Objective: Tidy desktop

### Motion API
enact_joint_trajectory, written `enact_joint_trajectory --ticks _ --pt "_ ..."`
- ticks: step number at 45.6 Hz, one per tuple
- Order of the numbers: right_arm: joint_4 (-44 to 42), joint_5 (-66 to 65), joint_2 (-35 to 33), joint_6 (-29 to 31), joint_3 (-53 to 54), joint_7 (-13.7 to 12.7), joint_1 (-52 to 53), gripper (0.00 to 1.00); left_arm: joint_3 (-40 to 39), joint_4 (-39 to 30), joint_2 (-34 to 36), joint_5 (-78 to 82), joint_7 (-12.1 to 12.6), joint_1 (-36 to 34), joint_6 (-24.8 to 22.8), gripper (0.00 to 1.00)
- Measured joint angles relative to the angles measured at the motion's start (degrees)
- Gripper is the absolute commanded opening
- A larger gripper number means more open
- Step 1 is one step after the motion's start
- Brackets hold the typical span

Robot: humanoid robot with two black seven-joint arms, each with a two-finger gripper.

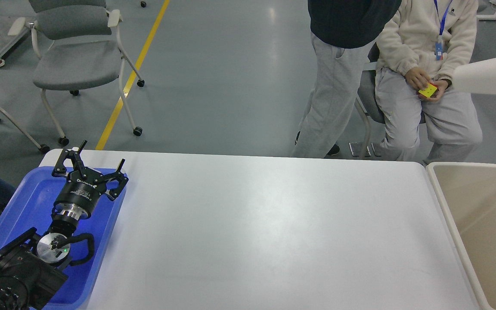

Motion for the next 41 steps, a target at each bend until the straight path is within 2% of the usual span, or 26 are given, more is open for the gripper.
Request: enact_joint_trajectory --ticks 13,14,23,33,41 --pt "-9.1 23.4 5.0 -14.9 0.8 -1.0 -7.3 0.00 0.0 0.0 0.0 0.0 0.0 0.0 0.0 1.00" --pt "-10.6 27.7 6.1 -17.8 1.3 -1.1 -8.9 0.00 0.0 0.0 0.0 0.0 0.0 0.0 0.0 1.00" --pt "-16.4 41.5 10.2 -26.2 6.0 -2.5 -16.5 0.00 0.0 0.0 0.0 0.0 0.0 0.0 0.0 1.00" --pt "-22.7 50.0 15.4 -31.4 15.3 -4.3 -27.9 0.00 0.0 0.0 0.0 0.0 0.0 0.0 0.0 1.00" --pt "-29.4 52.2 21.1 -32.6 22.2 -5.2 -35.4 0.00 0.0 0.0 0.0 0.0 -0.1 0.0 0.0 1.00"
